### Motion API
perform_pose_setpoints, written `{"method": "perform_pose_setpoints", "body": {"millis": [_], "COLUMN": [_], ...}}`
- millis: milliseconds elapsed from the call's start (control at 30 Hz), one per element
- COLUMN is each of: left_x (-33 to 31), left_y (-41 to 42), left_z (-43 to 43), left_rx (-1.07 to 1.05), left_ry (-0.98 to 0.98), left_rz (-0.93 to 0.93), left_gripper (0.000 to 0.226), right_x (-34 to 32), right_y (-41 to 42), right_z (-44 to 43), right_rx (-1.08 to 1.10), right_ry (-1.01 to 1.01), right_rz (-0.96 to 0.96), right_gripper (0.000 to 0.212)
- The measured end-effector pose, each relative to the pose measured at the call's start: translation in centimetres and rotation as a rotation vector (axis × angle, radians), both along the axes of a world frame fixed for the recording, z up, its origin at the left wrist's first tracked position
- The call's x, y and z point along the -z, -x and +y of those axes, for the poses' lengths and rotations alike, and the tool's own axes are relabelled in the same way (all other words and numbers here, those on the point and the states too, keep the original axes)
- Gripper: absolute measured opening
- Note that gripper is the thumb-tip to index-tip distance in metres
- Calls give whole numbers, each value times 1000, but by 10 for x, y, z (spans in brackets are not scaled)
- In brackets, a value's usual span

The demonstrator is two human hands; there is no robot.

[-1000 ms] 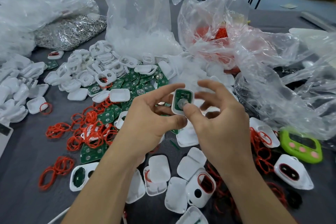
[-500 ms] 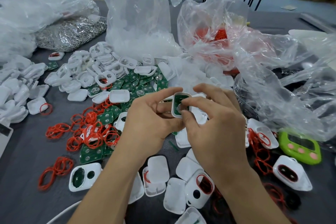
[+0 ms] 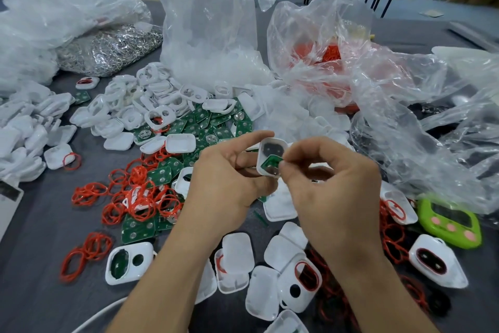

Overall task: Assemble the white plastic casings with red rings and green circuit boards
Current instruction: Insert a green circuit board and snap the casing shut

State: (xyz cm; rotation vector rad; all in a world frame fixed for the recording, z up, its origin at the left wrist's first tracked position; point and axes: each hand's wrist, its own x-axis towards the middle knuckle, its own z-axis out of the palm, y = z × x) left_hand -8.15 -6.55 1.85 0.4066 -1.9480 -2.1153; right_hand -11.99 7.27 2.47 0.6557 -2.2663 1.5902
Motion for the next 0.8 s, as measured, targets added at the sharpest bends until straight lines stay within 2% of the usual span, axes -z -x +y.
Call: {"method": "perform_pose_setpoints", "body": {"millis": [133, 233, 300, 400, 667, 800], "left_x": [-2, -2, -1, 1, 0, -2], "left_y": [-2, -5, -5, -5, -5, -6], "left_z": [-3, -6, -8, -8, -7, -5], "left_rx": [62, 117, 146, 189, 214, 235], "left_ry": [-8, -20, -12, 13, 56, 105], "left_rz": [5, 12, 9, -3, -8, -18], "left_gripper": [70, 69, 69, 71, 66, 63], "right_x": [-13, -18, -18, -16, -11, -7], "right_y": [13, 23, 26, 27, 26, 26], "right_z": [13, 21, 23, 24, 22, 19], "right_rx": [-129, -139, -149, -173, -233, -247], "right_ry": [324, 512, 554, 512, 249, 196], "right_rz": [-330, -484, -538, -541, -440, -432], "right_gripper": [28, 34, 33, 35, 33, 36]}}
